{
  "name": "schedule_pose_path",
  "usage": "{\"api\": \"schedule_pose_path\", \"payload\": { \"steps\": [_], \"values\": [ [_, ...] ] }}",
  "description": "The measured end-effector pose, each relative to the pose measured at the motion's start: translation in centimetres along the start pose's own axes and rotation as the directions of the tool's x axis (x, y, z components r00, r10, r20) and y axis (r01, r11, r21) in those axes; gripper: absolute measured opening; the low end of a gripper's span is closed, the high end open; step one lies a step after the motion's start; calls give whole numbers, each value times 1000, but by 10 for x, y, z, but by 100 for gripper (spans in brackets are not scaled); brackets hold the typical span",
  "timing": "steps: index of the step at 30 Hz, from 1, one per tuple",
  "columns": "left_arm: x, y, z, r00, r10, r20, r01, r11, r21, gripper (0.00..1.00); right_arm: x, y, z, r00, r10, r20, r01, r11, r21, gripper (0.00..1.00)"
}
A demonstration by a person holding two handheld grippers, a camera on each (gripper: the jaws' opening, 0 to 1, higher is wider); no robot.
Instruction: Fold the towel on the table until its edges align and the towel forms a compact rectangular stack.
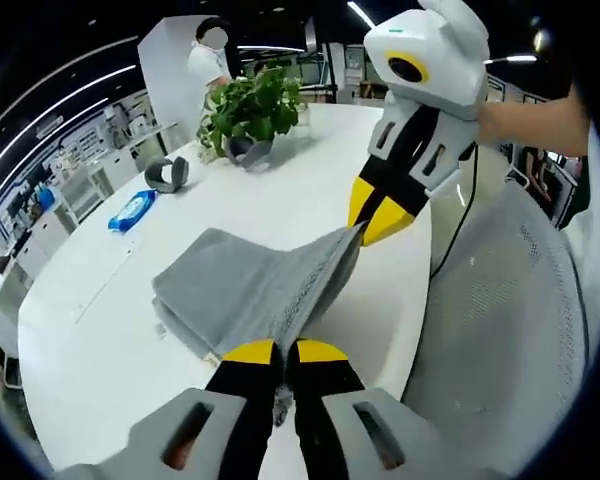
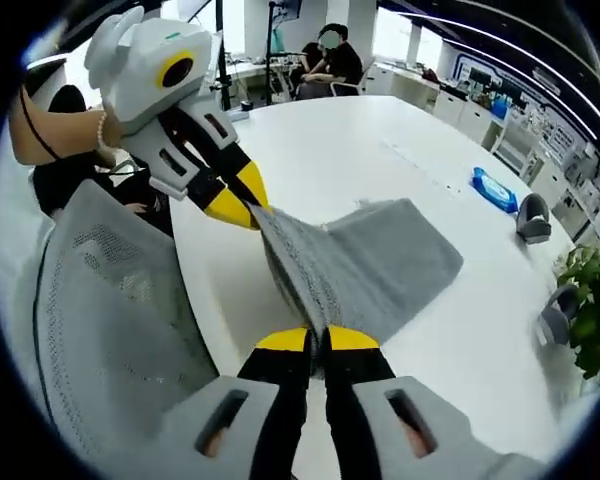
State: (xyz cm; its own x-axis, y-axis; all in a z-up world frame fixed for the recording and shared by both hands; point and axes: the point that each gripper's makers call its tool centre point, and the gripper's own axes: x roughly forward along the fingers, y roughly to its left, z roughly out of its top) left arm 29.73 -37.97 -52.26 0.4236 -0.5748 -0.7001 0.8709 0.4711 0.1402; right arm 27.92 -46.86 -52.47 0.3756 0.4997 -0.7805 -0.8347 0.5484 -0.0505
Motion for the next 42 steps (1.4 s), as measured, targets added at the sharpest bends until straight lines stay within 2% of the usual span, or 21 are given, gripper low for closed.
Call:
{"api": "schedule_pose_path", "payload": {
  "steps": [15,27,35,42],
  "values": [
    [-21,5,25,999,19,33,-20,999,27,5,-24,-1,16,999,-10,39,10,1000,8,2],
    [-31,15,49,997,29,67,-32,999,37,5,-42,-14,34,997,-49,66,50,999,-19,2],
    [-24,24,52,998,33,57,-36,998,47,5,-37,-25,37,997,-51,55,52,999,-15,2],
    [-9,43,56,998,39,53,-41,999,36,5,-25,-50,43,995,-84,59,84,996,4,2]
  ]
}}
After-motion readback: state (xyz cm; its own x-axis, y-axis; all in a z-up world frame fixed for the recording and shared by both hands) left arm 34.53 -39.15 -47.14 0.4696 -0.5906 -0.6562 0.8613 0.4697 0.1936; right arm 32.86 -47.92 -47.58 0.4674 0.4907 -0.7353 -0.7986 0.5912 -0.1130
